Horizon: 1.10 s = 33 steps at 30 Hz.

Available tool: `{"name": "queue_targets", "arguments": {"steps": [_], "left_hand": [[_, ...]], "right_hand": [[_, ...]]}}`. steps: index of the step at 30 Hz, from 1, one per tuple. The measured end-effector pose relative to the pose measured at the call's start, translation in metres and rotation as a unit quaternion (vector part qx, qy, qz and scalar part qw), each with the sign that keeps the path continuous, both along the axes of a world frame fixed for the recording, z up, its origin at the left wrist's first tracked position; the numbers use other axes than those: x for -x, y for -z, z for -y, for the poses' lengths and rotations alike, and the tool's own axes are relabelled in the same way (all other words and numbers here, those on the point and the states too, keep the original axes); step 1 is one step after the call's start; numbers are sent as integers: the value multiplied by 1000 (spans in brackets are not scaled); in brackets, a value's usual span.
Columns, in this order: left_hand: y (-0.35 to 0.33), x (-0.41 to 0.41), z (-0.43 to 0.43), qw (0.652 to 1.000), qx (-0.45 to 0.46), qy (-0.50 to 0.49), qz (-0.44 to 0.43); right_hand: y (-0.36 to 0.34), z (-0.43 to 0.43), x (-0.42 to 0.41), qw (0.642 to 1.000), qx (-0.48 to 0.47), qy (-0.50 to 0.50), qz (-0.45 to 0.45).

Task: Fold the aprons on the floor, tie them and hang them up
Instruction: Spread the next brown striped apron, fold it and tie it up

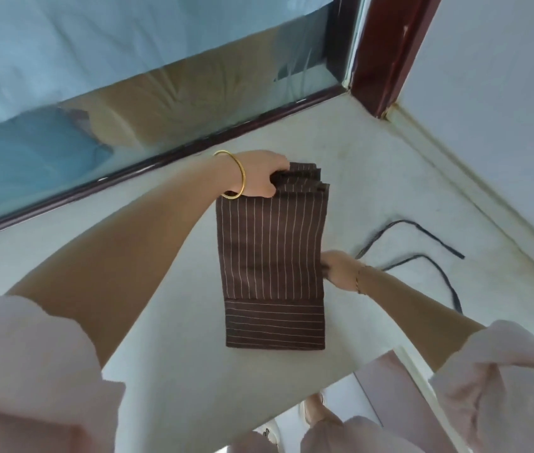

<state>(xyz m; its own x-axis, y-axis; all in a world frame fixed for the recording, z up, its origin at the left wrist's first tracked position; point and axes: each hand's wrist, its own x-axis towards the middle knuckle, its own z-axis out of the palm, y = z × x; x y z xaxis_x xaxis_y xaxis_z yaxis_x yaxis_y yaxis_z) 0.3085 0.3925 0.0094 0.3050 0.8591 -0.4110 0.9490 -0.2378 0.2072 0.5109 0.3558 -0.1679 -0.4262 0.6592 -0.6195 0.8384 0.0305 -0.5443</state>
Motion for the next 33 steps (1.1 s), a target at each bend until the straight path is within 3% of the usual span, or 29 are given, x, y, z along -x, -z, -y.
{"name": "queue_targets", "arguments": {"steps": [2,6,10,14,17,28,33], "left_hand": [[19,2,-22,999,-12,-30,-2],[59,5,-71,995,-26,-91,15],[91,3,-105,992,-22,-120,31],[118,-2,-125,993,-6,-110,40],[130,-8,-133,996,37,-70,46],[139,13,-100,992,121,18,27],[131,10,-82,988,132,52,-66]], "right_hand": [[6,-7,-4,998,58,7,-17],[-2,-25,-2,969,197,115,-91],[-10,-33,-1,950,237,147,-138],[-9,-29,8,986,92,106,-89],[0,-26,18,993,43,110,-23],[5,-6,40,981,-163,66,76],[-4,-18,14,971,-216,-10,103]]}}
